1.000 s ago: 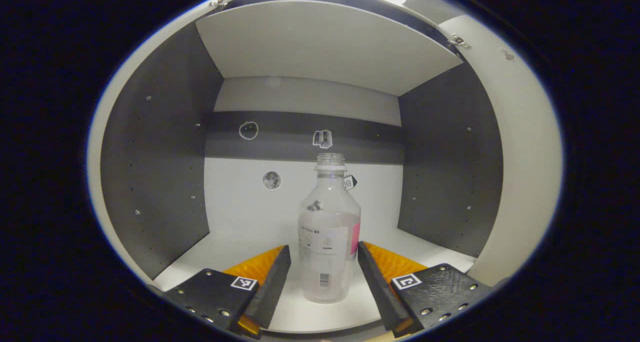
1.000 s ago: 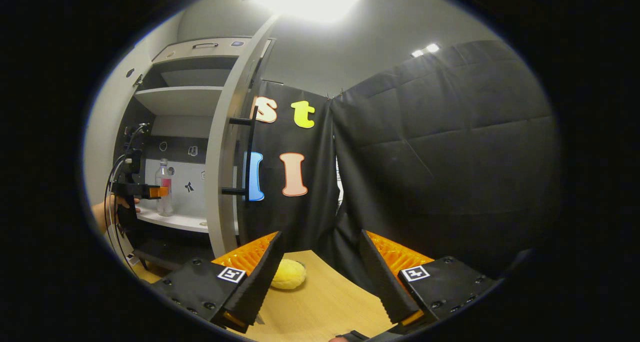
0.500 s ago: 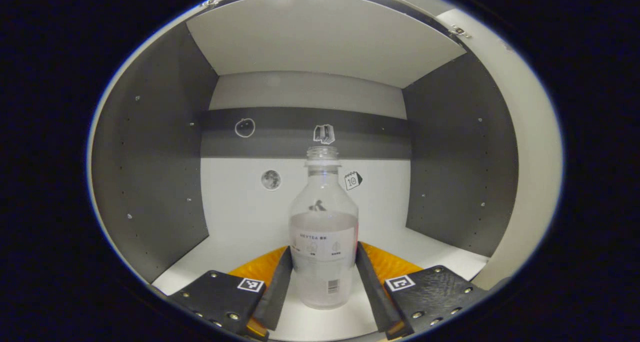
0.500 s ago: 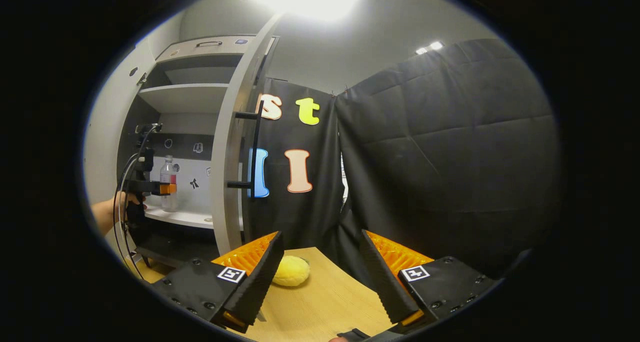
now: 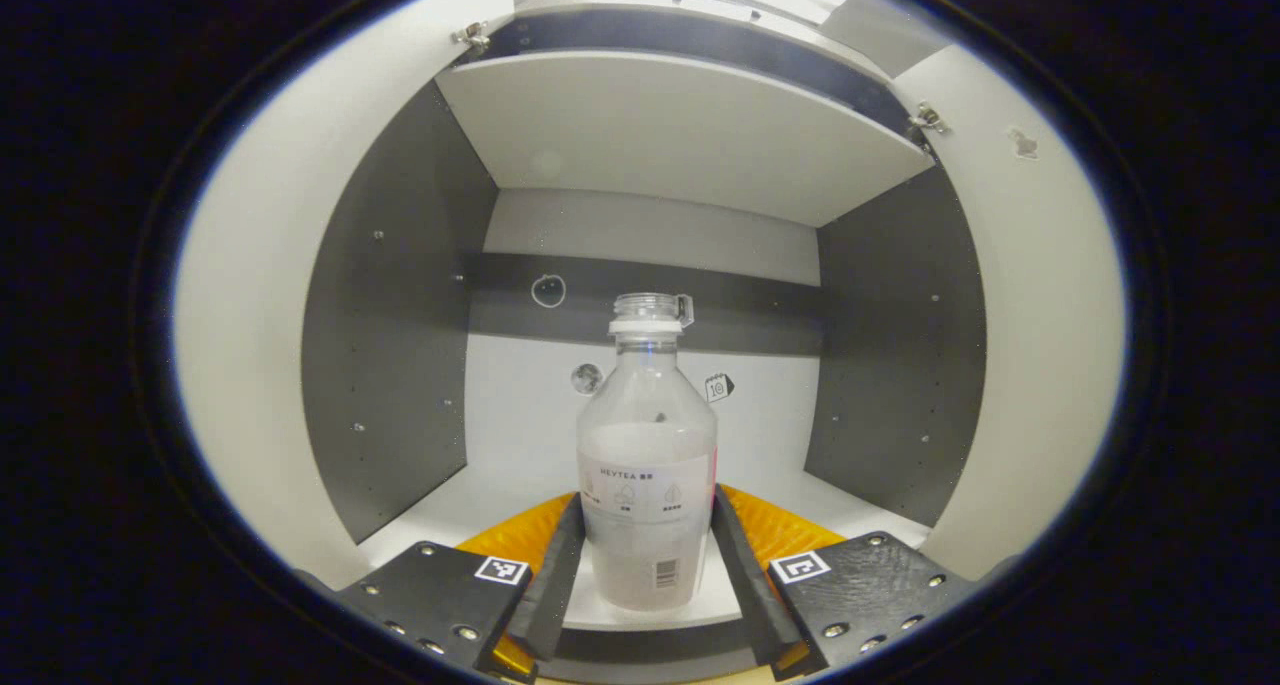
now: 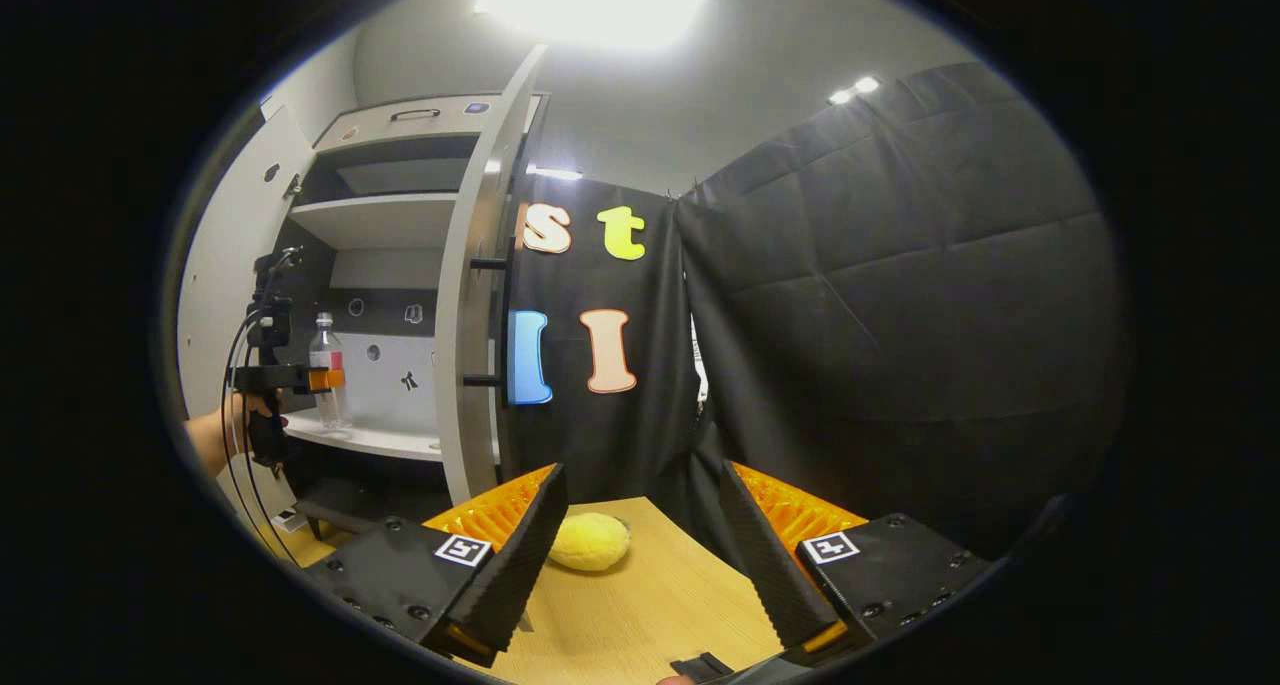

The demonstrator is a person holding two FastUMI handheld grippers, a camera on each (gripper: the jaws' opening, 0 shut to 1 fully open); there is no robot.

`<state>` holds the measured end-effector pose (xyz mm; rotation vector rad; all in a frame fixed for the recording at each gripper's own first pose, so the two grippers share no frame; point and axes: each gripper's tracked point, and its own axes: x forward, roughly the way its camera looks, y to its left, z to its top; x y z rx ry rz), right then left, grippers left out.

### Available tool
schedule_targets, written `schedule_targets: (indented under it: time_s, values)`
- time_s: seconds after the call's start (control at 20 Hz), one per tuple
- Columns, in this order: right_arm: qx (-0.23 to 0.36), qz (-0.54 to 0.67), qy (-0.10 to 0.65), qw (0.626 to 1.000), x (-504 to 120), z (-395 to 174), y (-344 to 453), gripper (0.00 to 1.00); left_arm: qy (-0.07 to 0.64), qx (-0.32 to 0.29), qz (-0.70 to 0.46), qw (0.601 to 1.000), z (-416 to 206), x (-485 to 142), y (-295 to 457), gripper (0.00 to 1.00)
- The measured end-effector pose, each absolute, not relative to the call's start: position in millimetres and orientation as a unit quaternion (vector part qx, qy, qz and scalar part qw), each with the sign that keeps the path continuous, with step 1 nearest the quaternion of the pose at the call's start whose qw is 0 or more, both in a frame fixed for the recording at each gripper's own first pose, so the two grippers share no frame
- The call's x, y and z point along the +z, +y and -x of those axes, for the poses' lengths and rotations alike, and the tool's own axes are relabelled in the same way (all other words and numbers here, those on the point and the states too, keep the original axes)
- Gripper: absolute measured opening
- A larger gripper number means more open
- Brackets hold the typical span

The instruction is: Grasp the bottle in the cabinet with the left hand and place it on the coaster, then close the right door with the right hand and the left door with the left hand.

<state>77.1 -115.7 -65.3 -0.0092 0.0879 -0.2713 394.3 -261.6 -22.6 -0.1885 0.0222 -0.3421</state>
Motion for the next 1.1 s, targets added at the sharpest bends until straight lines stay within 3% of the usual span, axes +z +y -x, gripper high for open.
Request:
schedule_targets:
  time_s: [0.35,0.4,0.5,0.55,0.6,0.65,0.75,0.8,0.85,0.9,1.0,1.05,1.1]
  values:
    - [-0.106,-0.001,0.055,0.993,-66.9,-43.7,-117.2,0.97,0.008,-0.165,0.088,0.982,-326.5,-32.0,-246.7,0.72]
    - [-0.102,0.001,0.058,0.993,-68.4,-38.8,-117.6,0.97,0.01,-0.166,0.086,0.982,-316.2,-34.5,-246.7,0.8]
    - [-0.094,0.007,0.063,0.994,-69.5,-29.2,-118.2,0.97,0.01,-0.168,0.084,0.982,-300.4,-41.5,-247.3,0.8]
    - [-0.09,0.009,0.064,0.994,-69.7,-25.0,-119.0,0.97,0.01,-0.17,0.083,0.982,-292.5,-45.1,-247.7,0.72]
    - [-0.087,0.009,0.065,0.994,-68.9,-21.8,-119.7,0.97,0.01,-0.174,0.081,0.981,-284.7,-49.4,-248.6,0.72]
    - [-0.084,0.009,0.066,0.994,-69.1,-18.0,-119.8,0.92,0.009,-0.176,0.081,0.981,-278.3,-52.2,-248.9,0.8]
    - [-0.079,0.008,0.07,0.994,-71.9,-12.3,-120.5,0.92,0.007,-0.178,0.085,0.98,-262.8,-59.8,-250.1,0.8]
    - [-0.076,0.008,0.072,0.994,-73.1,-8.7,-120.0,0.97,0.006,-0.18,0.088,0.98,-255.4,-63.9,-251.1,0.72]
    - [-0.074,0.008,0.074,0.995,-73.9,-5.9,-119.2,0.92,0.007,-0.18,0.088,0.98,-249.6,-68.6,-251.3,0.72]
    - [-0.071,0.009,0.077,0.994,-76.7,-2.8,-119.0,0.97,0.008,-0.179,0.087,0.98,-242.7,-74.0,-250.7,0.72]
    - [-0.066,0.012,0.084,0.994,-82.3,3.1,-118.2,0.97,0.008,-0.18,0.081,0.98,-231.8,-85.5,-250.8,0.72]
    - [-0.064,0.014,0.088,0.994,-85.2,5.2,-117.2,0.92,0.008,-0.18,0.079,0.981,-226.8,-90.5,-250.6,0.72]
    - [-0.061,0.014,0.092,0.994,-87.8,6.6,-116.7,0.97,0.01,-0.181,0.078,0.98,-224.3,-95.8,-250.8,0.72]
